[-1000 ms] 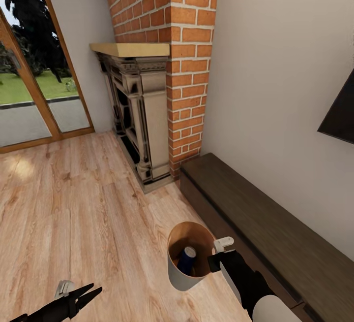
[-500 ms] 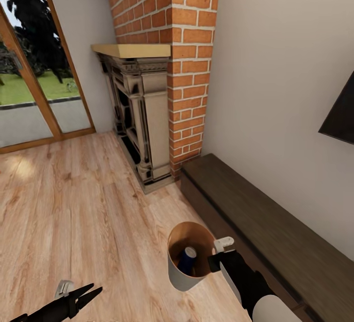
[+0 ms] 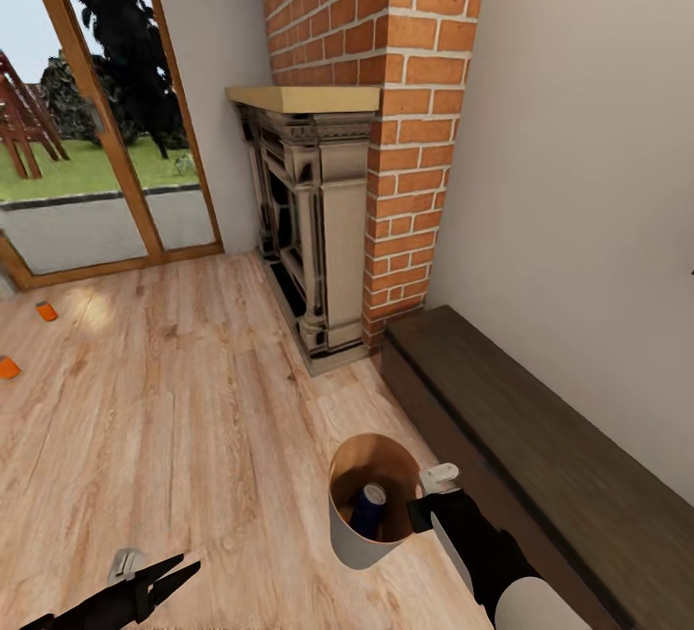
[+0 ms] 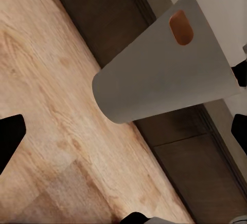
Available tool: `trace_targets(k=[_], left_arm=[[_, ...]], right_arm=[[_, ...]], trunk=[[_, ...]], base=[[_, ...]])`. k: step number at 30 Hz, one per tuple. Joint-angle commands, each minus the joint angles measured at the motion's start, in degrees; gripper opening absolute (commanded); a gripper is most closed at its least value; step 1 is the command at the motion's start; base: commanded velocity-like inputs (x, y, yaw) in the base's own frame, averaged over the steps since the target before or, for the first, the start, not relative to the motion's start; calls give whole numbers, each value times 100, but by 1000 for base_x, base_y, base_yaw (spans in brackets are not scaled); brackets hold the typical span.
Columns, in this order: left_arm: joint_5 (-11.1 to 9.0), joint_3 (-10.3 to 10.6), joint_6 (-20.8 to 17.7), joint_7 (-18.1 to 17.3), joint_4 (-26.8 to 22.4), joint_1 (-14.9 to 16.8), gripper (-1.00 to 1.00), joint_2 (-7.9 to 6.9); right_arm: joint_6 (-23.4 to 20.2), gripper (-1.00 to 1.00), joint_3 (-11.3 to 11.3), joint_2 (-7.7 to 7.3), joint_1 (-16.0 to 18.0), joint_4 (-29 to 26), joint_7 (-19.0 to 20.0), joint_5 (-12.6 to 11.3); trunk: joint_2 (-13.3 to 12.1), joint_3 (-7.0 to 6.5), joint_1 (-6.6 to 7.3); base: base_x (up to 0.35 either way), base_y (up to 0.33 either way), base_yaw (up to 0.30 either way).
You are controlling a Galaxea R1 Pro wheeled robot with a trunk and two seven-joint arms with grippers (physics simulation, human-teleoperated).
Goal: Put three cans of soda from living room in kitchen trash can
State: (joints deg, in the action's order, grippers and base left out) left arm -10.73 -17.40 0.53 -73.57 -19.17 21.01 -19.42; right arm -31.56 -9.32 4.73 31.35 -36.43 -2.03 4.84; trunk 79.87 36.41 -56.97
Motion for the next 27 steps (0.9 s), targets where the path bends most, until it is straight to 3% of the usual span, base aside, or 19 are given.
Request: trace_targets(k=[1, 27], left_arm=[[0, 0, 0, 0, 1, 0, 100, 0], [0, 4, 0, 0, 1, 0, 100, 0]], right_arm=[[9, -100, 0, 1, 2, -5, 53, -27], [9, -100, 0, 1, 2, -5, 53, -27]], trunk=[[0, -1, 0], [0, -1, 0]], base=[[0, 0, 256], [0, 0, 256]])
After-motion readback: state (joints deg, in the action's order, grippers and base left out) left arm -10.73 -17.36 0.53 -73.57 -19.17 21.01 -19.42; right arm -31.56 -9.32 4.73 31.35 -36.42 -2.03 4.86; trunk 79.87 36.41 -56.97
